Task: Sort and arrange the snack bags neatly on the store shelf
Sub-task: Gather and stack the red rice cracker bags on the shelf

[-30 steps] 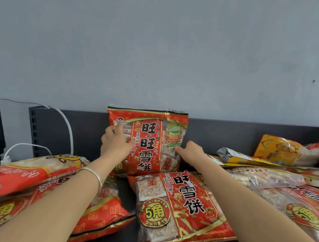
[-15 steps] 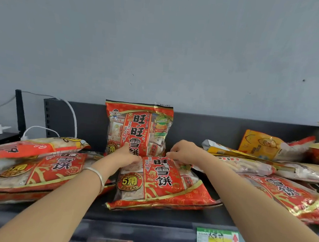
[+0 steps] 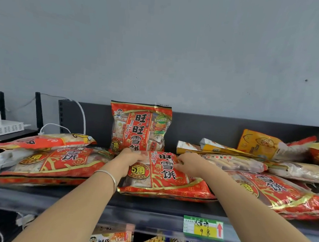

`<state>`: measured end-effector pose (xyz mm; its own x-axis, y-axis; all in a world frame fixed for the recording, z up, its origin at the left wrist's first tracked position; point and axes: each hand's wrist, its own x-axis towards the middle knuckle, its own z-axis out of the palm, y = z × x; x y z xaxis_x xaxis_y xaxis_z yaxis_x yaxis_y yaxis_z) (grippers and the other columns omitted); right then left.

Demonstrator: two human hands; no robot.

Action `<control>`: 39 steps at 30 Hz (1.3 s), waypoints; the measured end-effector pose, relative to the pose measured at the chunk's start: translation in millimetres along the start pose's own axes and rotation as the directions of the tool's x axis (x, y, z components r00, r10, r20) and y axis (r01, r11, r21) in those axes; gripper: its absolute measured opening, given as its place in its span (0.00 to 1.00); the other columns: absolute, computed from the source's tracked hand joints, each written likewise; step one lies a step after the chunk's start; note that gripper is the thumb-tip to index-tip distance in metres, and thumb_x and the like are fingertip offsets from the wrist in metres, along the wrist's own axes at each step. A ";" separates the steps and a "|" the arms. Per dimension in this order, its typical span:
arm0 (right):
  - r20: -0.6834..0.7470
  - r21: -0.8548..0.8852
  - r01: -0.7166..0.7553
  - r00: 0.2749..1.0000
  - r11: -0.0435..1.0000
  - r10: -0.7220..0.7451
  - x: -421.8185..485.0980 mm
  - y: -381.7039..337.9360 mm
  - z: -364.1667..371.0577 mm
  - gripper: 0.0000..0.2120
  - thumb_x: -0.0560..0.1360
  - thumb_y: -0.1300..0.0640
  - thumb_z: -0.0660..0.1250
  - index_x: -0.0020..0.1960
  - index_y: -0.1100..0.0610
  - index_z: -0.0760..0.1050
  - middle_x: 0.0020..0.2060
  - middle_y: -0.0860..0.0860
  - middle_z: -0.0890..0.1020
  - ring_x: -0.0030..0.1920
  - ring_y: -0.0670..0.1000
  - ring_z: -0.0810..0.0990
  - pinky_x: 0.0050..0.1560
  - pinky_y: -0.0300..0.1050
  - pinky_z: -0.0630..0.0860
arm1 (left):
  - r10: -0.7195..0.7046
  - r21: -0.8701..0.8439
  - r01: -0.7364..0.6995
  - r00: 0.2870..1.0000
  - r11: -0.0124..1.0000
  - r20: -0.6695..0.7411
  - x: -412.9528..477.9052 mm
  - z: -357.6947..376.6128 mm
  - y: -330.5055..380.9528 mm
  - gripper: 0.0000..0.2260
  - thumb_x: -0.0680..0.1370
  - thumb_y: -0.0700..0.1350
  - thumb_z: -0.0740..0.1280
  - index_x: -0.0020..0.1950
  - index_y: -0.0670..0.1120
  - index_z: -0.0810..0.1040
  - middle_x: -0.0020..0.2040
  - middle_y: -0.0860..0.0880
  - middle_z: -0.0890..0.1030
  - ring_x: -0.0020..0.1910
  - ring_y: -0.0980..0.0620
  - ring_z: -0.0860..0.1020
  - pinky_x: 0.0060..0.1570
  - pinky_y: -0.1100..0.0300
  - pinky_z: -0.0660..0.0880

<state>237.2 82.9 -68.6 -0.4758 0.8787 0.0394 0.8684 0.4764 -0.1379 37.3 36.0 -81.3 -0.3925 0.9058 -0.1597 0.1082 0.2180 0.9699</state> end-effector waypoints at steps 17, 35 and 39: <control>-0.084 0.083 -0.175 0.980 0.981 0.182 24.1 -18.4 -3.5 0.23 0.80 0.40 0.54 0.55 0.57 0.76 0.51 0.54 0.82 0.50 0.53 0.79 0.47 0.46 0.74 | 0.052 -0.130 -0.040 0.995 0.991 0.086 10.7 -15.3 19.5 0.19 0.75 0.32 0.66 0.64 0.40 0.67 0.57 0.38 0.78 0.50 0.40 0.79 0.41 0.47 0.78; 0.127 0.980 -0.168 0.938 0.102 0.322 45.6 -47.2 -16.7 0.27 0.69 0.44 0.74 0.62 0.53 0.69 0.53 0.55 0.81 0.51 0.57 0.81 0.43 0.55 0.78 | 0.526 -0.249 -0.530 0.846 0.811 -0.089 9.9 -99.7 61.4 0.19 0.77 0.34 0.64 0.66 0.47 0.68 0.51 0.51 0.79 0.46 0.51 0.81 0.38 0.57 0.78; -0.070 0.988 0.109 0.945 -0.105 0.319 58.7 -50.7 -23.1 0.21 0.71 0.56 0.75 0.60 0.61 0.73 0.49 0.58 0.84 0.46 0.60 0.84 0.48 0.60 0.80 | 0.612 -0.248 -0.612 0.786 0.751 -0.087 21.1 -97.7 67.6 0.16 0.79 0.35 0.62 0.65 0.49 0.69 0.54 0.53 0.79 0.49 0.58 0.80 0.41 0.63 0.78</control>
<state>168.5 111.1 -36.4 -0.1632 0.9846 0.0628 -0.2814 0.0145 -0.9595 -52.9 34.3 -1.2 -0.3221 0.8134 0.4844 0.0956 -0.4811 0.8714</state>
